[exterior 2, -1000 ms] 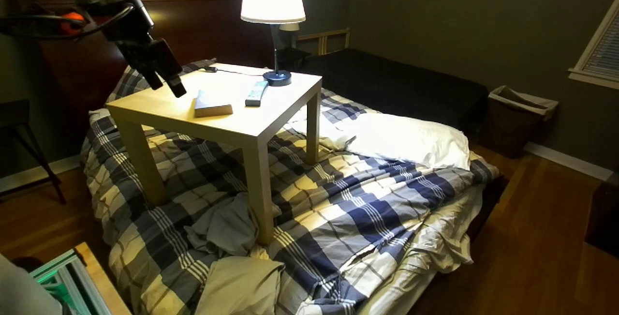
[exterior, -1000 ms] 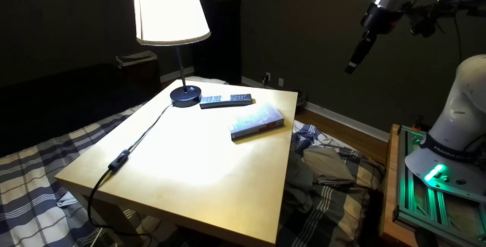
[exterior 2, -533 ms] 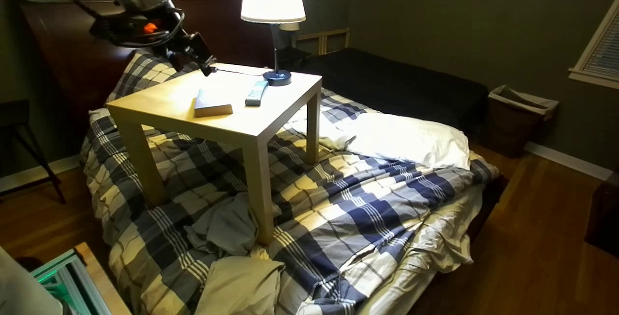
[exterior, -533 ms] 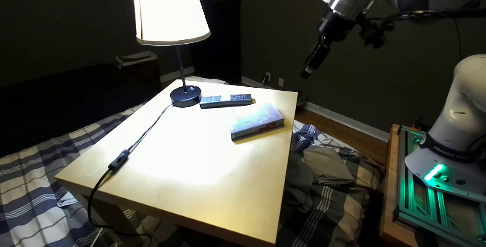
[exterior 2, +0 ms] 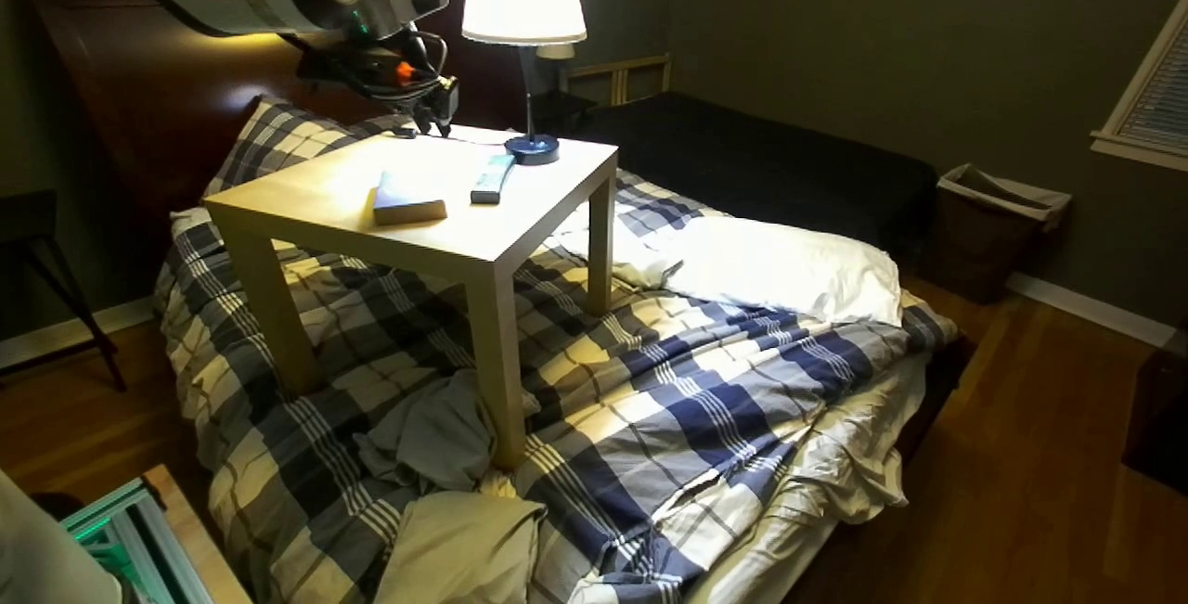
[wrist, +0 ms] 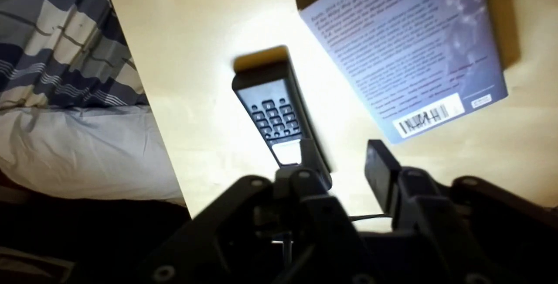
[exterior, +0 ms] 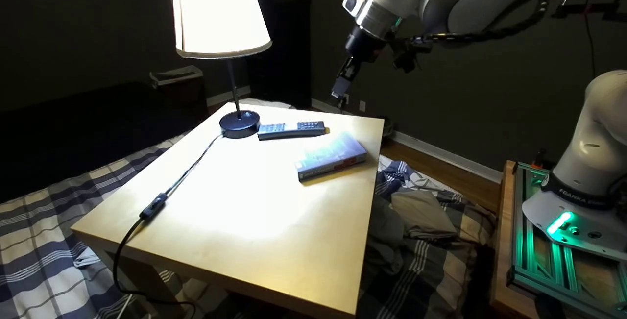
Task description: Press a button on the remote
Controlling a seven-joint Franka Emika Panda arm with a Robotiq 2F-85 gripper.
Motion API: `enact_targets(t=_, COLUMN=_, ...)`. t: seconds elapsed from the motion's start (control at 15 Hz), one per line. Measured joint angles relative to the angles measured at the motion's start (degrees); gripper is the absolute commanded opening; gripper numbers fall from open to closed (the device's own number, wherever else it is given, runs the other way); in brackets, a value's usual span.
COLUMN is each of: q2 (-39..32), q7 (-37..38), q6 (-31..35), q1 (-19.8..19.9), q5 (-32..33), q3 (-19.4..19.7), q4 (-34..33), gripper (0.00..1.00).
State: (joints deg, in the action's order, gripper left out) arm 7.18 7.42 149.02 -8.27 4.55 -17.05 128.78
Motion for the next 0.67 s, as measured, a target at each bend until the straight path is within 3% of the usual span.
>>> enact_targets(t=0.07, q2=-2.21, q7=0.11, q6=0.9, q1=0.0, q5=1.46, q3=0.21, q4=-1.82, gripper=0.0)
enact_targets(t=0.67, q2=-14.89, q7=0.0, q6=5.86, q1=-1.41, q5=8.0, q3=4.16, q4=-10.92, gripper=0.0)
